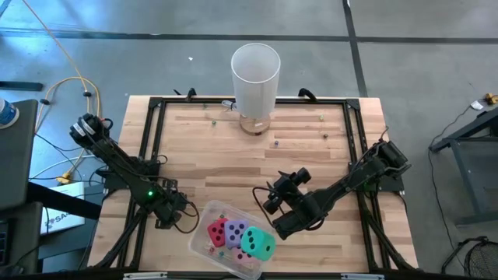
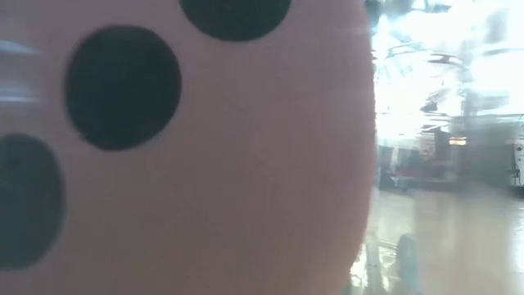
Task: Pick & Place Dice
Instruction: Put the small orange dice into the transparent bin
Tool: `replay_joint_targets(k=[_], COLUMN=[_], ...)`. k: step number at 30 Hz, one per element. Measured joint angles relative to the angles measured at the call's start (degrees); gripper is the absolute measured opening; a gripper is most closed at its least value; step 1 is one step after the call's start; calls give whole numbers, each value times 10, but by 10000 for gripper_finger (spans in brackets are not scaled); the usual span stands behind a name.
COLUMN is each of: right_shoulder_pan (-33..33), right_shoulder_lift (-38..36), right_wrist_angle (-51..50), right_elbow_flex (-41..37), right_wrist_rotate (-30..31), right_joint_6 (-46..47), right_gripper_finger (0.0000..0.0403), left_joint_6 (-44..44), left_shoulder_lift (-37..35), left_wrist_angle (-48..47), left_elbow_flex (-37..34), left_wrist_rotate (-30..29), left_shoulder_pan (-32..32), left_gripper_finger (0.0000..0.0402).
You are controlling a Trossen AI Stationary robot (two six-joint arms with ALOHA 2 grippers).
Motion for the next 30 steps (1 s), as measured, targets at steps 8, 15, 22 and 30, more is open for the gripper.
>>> replay_joint_targets(k=[8, 15, 22, 30], right_shoulder_pan=[0, 0, 0, 0], right_shoulder_lift=[0, 0, 0, 0], right_wrist_angle=[47, 88, 98, 98], right_elbow_flex=[0, 0, 0, 0], right_wrist_rotate=[-2, -5, -5, -5], right_joint_6=[-49, -92, -104, -105], right_gripper_finger=[243, 243, 243, 243], left_joint_6=[18, 38, 44, 65], left_shoulder_lift=[-2, -2, -1, -10], left_wrist_angle=[36, 39, 40, 29], left_elbow_flex=[-29, -29, -29, -17], left_wrist_rotate=[1, 1, -1, -9], left_shoulder_pan=[0, 0, 0, 1], left_gripper_finger=[161, 94, 46, 46])
